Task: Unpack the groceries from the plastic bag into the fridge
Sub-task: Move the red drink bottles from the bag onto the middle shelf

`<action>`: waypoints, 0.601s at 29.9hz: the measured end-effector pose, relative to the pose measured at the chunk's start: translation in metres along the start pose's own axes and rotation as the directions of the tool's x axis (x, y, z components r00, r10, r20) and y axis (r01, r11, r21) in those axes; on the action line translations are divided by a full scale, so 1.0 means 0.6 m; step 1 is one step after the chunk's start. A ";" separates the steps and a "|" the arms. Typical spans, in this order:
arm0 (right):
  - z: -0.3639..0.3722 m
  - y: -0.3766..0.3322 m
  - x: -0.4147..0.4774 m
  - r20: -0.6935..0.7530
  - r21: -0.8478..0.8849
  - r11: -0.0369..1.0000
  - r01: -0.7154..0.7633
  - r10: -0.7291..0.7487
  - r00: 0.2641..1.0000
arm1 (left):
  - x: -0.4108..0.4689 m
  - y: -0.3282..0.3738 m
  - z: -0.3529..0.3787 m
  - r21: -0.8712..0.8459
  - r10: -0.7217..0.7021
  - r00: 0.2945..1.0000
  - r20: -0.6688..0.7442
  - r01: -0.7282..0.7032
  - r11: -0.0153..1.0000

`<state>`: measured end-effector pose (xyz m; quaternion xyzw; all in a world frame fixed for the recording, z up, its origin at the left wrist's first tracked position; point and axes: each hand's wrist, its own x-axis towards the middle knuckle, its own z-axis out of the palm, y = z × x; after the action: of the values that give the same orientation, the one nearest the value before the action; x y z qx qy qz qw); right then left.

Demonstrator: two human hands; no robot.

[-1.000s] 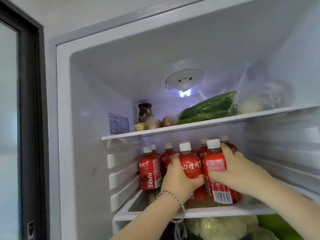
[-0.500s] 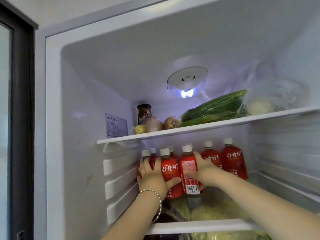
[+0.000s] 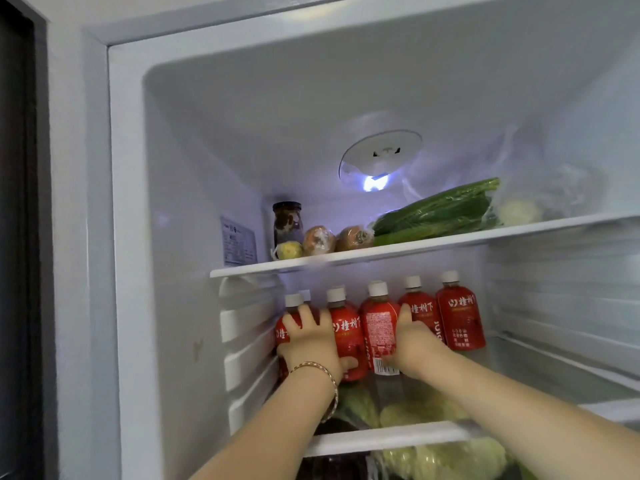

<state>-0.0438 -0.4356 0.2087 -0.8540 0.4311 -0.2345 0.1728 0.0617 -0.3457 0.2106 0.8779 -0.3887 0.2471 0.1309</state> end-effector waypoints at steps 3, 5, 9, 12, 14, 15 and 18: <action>0.003 0.004 -0.009 -0.063 -0.105 0.995 -0.001 -0.006 0.998 | 0.001 -0.003 -0.001 -0.043 -0.016 1.000 -0.011 0.015 0.999; 0.008 0.006 -0.010 -0.074 -0.086 0.996 -0.014 0.007 0.997 | 0.001 -0.002 0.002 -0.025 0.006 1.000 -0.023 -0.007 1.000; 0.015 0.019 -0.018 -0.072 -0.063 0.998 -0.026 0.022 0.997 | 0.000 -0.001 0.010 0.027 0.044 0.999 0.002 -0.044 0.999; 0.011 0.032 -0.051 -0.048 -0.048 0.996 0.072 -0.074 0.996 | -0.004 -0.008 0.001 0.009 0.038 0.998 0.046 -0.038 0.999; -0.003 0.034 -0.087 -0.013 -0.076 0.986 0.148 -0.150 0.989 | -0.013 -0.017 -0.016 0.018 0.033 0.998 0.060 -0.035 0.999; -0.012 0.035 -0.104 0.010 -0.097 0.978 0.186 -0.185 0.983 | -0.022 -0.022 -0.026 0.012 0.036 0.996 0.077 -0.037 0.999; -0.040 0.036 -0.154 0.094 -0.165 0.937 0.307 -0.294 0.951 | -0.078 -0.029 -0.070 -0.053 0.016 0.995 0.101 -0.010 0.999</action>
<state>-0.1193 -0.3747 0.1947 -0.9293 0.3087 -0.1896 0.0726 0.0338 -0.2874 0.2200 0.8830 -0.4069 0.1929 0.1322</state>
